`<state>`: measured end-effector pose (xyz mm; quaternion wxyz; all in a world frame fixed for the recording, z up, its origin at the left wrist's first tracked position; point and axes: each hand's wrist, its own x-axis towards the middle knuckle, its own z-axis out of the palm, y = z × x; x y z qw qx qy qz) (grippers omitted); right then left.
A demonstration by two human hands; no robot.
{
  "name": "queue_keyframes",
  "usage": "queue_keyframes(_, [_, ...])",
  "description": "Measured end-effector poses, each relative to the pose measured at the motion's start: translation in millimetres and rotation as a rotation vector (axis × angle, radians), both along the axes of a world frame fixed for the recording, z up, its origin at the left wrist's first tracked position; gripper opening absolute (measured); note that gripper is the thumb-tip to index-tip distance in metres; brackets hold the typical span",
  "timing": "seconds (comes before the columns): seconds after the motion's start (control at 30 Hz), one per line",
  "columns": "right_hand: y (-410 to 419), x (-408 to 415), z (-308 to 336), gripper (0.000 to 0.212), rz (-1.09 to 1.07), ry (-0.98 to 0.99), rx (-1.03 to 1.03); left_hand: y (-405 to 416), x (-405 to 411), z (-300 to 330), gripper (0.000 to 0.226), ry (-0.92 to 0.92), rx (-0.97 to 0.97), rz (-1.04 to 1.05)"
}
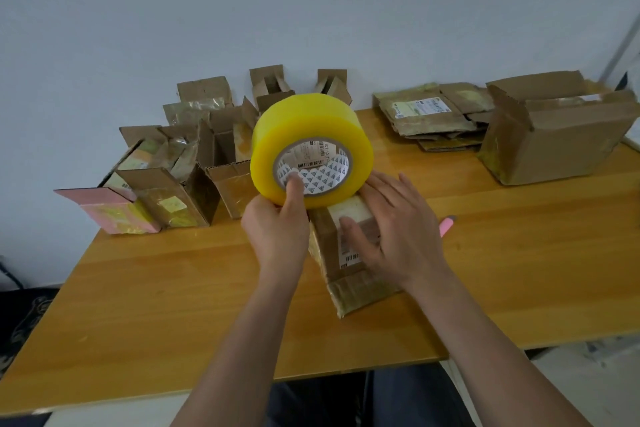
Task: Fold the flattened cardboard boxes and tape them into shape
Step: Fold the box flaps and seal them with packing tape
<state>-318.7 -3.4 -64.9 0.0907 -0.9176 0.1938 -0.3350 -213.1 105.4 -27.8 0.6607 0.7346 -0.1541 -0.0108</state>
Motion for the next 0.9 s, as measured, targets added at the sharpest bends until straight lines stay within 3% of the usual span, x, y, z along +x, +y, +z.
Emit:
queue_keyframes(0.17, [-3, 0, 3, 0.066, -0.008, 0.025, 0.006, 18, -2, 2, 0.018, 0.229, -0.246, 0.037])
queue_keyframes(0.3, [5, 0, 12, 0.074, -0.078, 0.112, -0.033, 30, -12, -1, 0.018, 0.329, -0.336, 0.049])
queue_keyframes(0.47, [22, 2, 23, 0.086, -0.079, 0.271, -0.104, 32, -6, 2, 0.010, 0.385, -0.348, 0.004])
queue_keyframes(0.77, [16, -1, 21, 0.079, 0.048, 0.203, -0.004, 50, 0, -5, 0.014, 0.345, -0.318, -0.008])
queue_keyframes(0.9, [16, 2, 21, 0.081, 0.030, 0.193, -0.009, 75, 4, -27, 0.005, 0.464, -0.289, 0.061])
